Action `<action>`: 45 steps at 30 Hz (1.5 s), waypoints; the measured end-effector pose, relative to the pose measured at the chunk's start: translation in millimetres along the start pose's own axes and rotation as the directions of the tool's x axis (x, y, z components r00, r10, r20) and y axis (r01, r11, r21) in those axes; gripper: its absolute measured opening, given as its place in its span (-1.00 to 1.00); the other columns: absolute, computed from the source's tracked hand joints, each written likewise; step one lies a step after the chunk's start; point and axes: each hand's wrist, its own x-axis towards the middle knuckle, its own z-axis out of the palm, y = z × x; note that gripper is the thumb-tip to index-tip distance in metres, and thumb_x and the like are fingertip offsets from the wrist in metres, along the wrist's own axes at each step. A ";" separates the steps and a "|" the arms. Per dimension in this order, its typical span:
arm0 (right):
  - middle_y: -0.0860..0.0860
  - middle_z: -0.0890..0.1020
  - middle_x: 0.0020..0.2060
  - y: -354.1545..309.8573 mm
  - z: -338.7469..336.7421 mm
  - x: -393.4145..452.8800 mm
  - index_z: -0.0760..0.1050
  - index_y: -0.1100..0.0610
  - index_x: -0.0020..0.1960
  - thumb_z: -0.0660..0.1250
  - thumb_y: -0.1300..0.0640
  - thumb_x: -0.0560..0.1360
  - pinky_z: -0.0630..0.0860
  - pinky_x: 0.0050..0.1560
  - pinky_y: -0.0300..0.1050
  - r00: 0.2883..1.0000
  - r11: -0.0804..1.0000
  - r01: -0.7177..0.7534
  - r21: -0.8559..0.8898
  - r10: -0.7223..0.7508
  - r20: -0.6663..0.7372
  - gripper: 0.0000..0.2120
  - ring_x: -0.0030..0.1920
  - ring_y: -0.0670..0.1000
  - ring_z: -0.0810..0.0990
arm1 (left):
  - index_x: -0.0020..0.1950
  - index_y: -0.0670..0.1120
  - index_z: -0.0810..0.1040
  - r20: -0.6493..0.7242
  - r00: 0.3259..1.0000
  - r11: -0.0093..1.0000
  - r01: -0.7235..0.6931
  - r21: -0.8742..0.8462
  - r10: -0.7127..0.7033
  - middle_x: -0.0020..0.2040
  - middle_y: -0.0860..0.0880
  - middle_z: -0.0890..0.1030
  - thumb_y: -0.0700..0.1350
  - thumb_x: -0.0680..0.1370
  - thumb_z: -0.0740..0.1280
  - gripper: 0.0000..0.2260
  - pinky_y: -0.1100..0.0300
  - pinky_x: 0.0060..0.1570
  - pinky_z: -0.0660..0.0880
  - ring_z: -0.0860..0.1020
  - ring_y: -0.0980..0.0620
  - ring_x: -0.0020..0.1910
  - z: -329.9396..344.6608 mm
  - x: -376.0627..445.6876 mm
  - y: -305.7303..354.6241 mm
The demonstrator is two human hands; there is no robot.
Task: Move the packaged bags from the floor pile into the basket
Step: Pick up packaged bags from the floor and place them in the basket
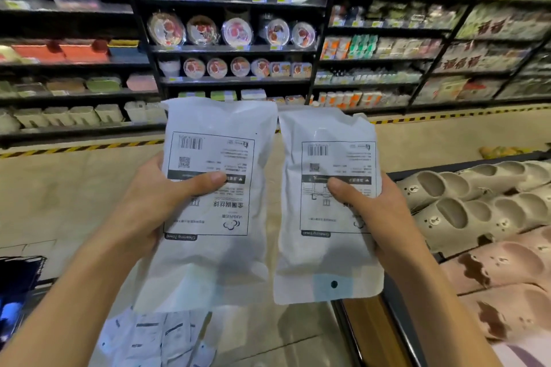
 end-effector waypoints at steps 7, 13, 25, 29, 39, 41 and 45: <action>0.02 0.79 -0.04 -6.0 -14.8 -63.4 0.61 0.09 0.19 0.49 0.27 0.52 0.70 -0.19 -0.15 0.984 0.997 0.051 0.063 -0.039 -0.173 -0.73 -0.07 0.03 0.79 | 0.08 0.01 0.72 0.180 0.982 0.999 -0.051 0.004 0.049 0.01 -0.05 0.78 0.26 -0.21 0.72 -0.11 -0.03 -0.09 0.70 0.77 -0.10 -0.05 16.4 -0.2 5.4; -0.07 0.79 -0.13 4.3 -23.0 -150.8 0.62 0.06 0.10 0.48 0.30 0.52 0.67 -0.25 -0.23 0.865 0.992 0.088 0.088 -0.032 -0.501 -0.77 -0.14 -0.05 0.78 | 0.19 -0.04 0.67 0.488 0.873 0.999 -0.044 0.020 0.028 0.04 -0.04 0.78 -0.08 0.20 0.59 -0.46 -0.14 0.14 0.63 0.76 -0.08 0.00 54.1 -11.7 5.3; -0.06 0.79 -0.06 53.9 -41.9 -453.5 0.65 0.11 0.19 0.53 0.26 0.49 0.65 -0.18 -0.24 0.143 0.992 0.066 0.104 0.093 -0.985 -0.72 -0.08 -0.07 0.78 | 0.24 -0.12 0.67 0.978 0.200 0.994 -0.074 0.081 -0.065 0.09 -0.09 0.77 -0.19 0.32 0.54 -0.53 -0.06 0.03 0.69 0.75 -0.12 0.06 215.3 -191.7 -32.5; -0.17 0.77 -0.24 73.5 -23.5 -580.8 0.63 0.07 0.12 0.53 0.21 0.49 0.58 -0.32 -0.34 -0.147 0.987 0.102 0.120 0.134 -0.980 -0.77 -0.27 -0.22 0.71 | 0.24 -0.14 0.65 0.993 -0.080 0.991 -0.109 0.078 -0.087 0.03 -0.06 0.78 -0.24 0.32 0.52 -0.53 0.07 -0.08 0.71 0.76 -0.07 -0.01 254.7 -323.2 -50.9; -0.13 0.77 -0.23 117.1 59.8 -872.7 0.63 -0.01 0.02 0.53 0.21 0.51 0.65 -0.24 -0.23 -0.665 0.977 0.128 0.169 0.211 -0.716 -0.83 -0.22 -0.07 0.74 | 0.17 -0.04 0.68 0.785 -0.594 0.981 -0.173 0.089 -0.176 0.00 0.01 0.78 -0.15 0.27 0.54 -0.54 0.11 -0.13 0.69 0.76 -0.01 -0.04 268.8 -668.0 -124.7; -0.04 0.78 -0.19 124.5 82.5 -919.5 0.65 -0.03 0.01 0.55 0.15 0.49 0.65 -0.19 0.05 -0.752 0.972 0.124 0.202 0.224 -0.619 -0.85 -0.19 0.17 0.71 | 0.20 -0.05 0.67 0.704 -0.681 0.977 -0.183 0.106 -0.203 0.03 -0.01 0.78 -0.16 0.30 0.52 -0.55 0.11 -0.15 0.69 0.76 -0.03 -0.02 257.6 -730.3 -136.3; 0.00 0.79 -0.03 139.5 112.1 -988.8 0.66 -0.04 0.11 0.59 0.09 0.45 0.66 0.09 0.35 -0.856 0.966 0.154 0.206 0.235 -0.461 -0.74 0.01 0.15 0.76 | 0.12 -0.04 0.68 0.579 -0.783 0.972 -0.217 0.087 -0.226 -0.04 0.04 0.78 -0.17 0.30 0.51 -0.61 0.21 -0.21 0.65 0.76 0.04 -0.08 243.7 -834.8 -154.4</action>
